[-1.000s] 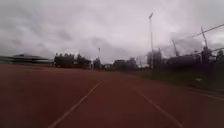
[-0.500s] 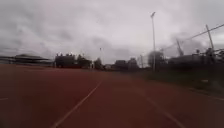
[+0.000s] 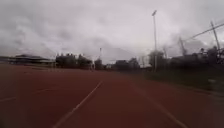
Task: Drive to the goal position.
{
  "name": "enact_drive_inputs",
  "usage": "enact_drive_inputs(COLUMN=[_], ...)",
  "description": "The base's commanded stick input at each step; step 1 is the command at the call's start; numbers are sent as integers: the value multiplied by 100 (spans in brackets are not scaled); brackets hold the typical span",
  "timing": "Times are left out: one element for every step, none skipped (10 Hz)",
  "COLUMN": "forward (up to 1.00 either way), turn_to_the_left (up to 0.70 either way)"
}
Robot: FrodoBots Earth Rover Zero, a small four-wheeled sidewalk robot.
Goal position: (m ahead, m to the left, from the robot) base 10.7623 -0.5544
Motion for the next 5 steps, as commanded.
enact_drive_inputs(forward=[70, 70, 70, 70, 70], turn_to_the_left=[0, 0, 0, 0, 0])
